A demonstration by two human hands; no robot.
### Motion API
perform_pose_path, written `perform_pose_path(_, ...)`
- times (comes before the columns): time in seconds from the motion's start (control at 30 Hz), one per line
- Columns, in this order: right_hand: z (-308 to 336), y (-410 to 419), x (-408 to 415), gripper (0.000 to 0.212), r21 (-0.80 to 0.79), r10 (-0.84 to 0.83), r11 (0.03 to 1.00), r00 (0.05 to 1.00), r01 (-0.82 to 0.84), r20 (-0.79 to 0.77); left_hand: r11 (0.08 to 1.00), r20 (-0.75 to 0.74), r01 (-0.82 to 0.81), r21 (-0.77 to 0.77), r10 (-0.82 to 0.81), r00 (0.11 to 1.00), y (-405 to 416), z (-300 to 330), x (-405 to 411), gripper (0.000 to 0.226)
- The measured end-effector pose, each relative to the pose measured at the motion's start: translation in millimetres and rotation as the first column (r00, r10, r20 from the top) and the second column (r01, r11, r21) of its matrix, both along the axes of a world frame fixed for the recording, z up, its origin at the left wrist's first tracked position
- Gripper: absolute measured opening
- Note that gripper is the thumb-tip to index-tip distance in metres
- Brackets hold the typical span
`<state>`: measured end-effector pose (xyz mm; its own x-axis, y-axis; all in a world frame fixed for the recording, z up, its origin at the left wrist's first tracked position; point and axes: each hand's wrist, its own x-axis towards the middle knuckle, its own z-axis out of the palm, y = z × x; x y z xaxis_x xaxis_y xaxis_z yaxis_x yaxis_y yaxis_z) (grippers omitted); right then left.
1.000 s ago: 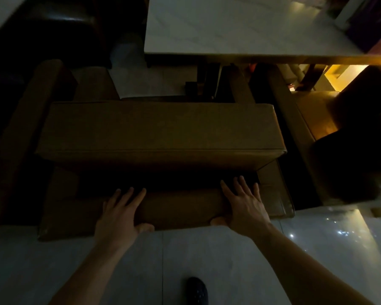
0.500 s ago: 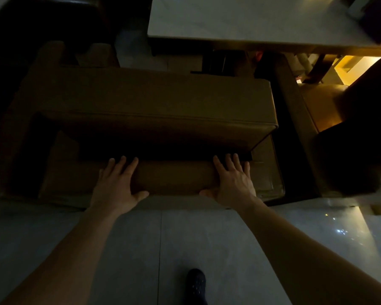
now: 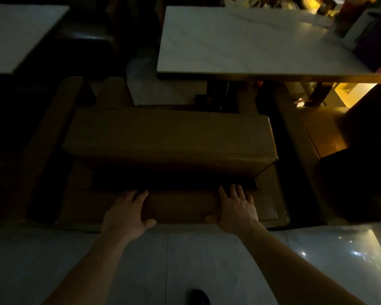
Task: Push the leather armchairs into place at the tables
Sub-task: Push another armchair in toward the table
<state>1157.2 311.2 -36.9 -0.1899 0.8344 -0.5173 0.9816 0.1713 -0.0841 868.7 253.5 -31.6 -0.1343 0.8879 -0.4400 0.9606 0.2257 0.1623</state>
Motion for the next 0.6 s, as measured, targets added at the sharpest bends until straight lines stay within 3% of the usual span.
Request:
perform_pose_path(0.27, 73.4, -15.7, -70.6, 0.079, -0.046, 0.058, 0.997, 0.993, -0.063, -0.103, 0.992, 0.079, -0.025, 0.123, 0.015, 0.997, -20.8, 82.2, -48.9, 0.085)
perform_pose_path(0.6, 162.8, -87.9, -281.6, 0.079, 0.037, 0.149, 0.989, 0.977, -0.146, -0.155, 0.975, 0.179, -0.083, 0.207, 0.046, 0.983, -121.1, 146.4, -248.1, 0.084)
